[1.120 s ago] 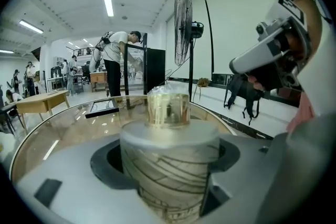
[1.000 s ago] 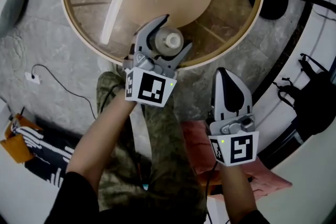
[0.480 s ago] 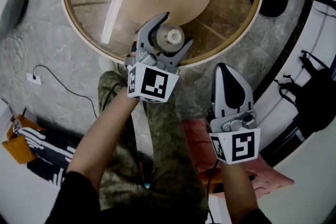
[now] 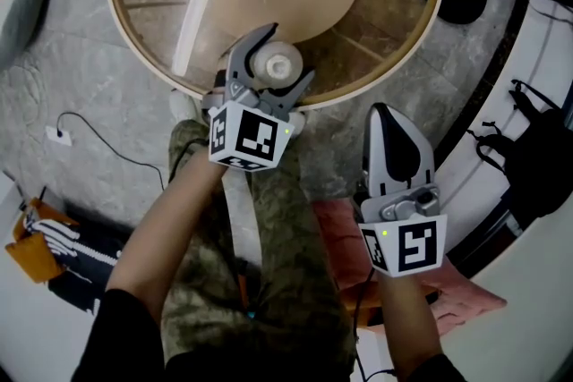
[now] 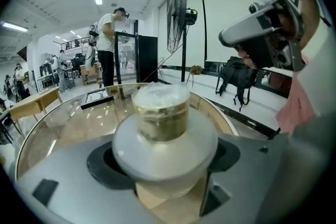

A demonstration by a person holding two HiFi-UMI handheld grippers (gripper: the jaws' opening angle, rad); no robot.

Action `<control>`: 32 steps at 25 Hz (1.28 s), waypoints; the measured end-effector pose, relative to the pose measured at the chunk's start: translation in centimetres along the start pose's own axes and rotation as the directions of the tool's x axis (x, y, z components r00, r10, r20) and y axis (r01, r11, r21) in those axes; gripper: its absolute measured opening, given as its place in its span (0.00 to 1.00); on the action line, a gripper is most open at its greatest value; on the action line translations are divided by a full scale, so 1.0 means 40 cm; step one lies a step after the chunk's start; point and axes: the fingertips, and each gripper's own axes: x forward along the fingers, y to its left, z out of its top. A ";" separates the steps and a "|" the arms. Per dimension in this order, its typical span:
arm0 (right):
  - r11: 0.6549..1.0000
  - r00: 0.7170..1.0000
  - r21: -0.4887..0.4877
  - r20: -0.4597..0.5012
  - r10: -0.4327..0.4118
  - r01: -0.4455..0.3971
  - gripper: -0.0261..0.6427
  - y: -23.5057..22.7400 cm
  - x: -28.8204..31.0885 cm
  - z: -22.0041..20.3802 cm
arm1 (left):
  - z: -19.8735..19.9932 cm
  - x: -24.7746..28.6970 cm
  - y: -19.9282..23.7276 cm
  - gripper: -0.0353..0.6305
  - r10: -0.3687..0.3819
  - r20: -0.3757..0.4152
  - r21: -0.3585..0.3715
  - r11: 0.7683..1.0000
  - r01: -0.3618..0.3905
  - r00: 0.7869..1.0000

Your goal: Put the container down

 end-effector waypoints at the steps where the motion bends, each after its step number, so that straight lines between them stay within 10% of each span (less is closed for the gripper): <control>1: 1.000 1.000 0.003 0.000 -0.002 0.002 0.07 0.004 -0.002 -0.001 | -0.003 -0.002 -0.003 0.59 -0.007 -0.004 0.007 1.000 0.007 1.000; 16: 0.998 0.999 0.029 -0.002 -0.051 0.051 0.07 0.070 -0.039 0.004 | -0.026 -0.082 0.017 0.62 -0.045 -0.006 -0.036 0.998 0.045 0.999; 26: 0.982 0.986 0.104 0.029 -0.162 0.158 0.07 0.144 -0.104 0.122 | 0.061 -0.407 0.110 0.62 0.009 0.097 -0.336 0.942 0.025 0.995; 32: 0.973 0.977 0.136 0.072 -0.199 0.188 0.07 0.232 -0.159 0.273 | 0.241 -0.676 0.209 0.62 0.073 0.167 -0.366 0.931 -0.007 0.983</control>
